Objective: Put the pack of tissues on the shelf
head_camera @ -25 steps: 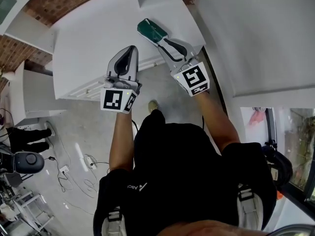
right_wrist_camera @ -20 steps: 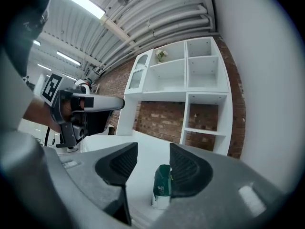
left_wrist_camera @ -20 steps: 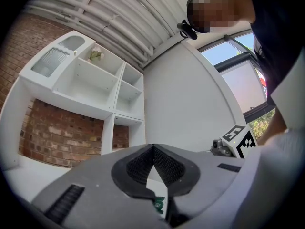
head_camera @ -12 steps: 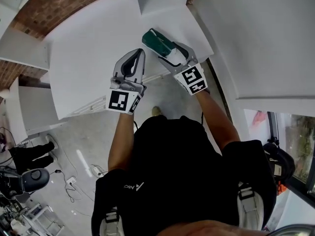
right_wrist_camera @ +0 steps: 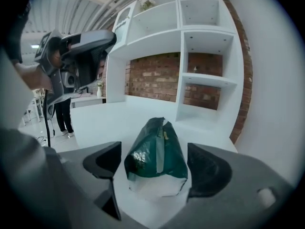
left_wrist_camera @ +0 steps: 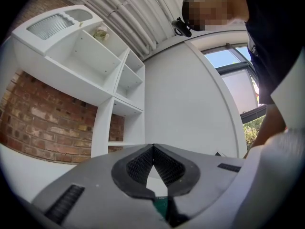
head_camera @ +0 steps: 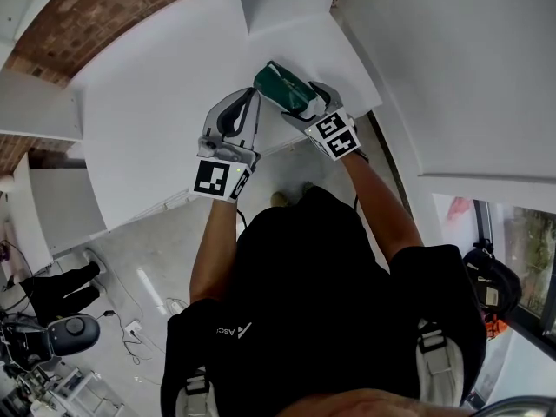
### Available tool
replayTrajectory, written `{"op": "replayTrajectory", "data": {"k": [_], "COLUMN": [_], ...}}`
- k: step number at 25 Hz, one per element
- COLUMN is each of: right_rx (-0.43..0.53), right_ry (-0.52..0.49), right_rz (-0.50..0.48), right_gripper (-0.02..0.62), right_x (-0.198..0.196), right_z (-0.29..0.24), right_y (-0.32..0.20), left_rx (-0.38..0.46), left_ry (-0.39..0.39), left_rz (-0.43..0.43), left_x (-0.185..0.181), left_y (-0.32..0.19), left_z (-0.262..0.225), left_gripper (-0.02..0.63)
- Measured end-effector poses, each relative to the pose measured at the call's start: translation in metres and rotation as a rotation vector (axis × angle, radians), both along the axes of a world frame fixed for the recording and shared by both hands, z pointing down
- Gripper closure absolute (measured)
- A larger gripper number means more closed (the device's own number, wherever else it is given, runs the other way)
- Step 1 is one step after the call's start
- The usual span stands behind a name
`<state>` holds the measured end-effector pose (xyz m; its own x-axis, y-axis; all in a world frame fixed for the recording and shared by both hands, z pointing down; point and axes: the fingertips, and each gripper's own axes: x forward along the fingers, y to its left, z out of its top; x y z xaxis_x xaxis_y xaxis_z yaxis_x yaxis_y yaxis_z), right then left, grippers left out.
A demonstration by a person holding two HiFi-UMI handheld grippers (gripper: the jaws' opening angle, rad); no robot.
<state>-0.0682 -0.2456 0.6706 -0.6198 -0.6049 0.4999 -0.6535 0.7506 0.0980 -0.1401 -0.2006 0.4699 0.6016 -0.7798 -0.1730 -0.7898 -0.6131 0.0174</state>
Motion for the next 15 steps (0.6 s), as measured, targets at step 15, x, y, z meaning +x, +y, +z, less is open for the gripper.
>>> {"op": "replayTrajectory", "data": {"k": [15], "right_rx": [-0.101], "right_ry": [0.119], "right_rz": [-0.043], "right_gripper": [0.187], "right_x": [-0.002], "right_z": [0.048], "right_y": [-0.017], "left_rx": [-0.047], "left_ry": [-0.007], "left_rz": [-0.043], "left_x": [0.001], "left_y": [-0.025], "left_z": [0.017], "left_gripper": [0.609]}}
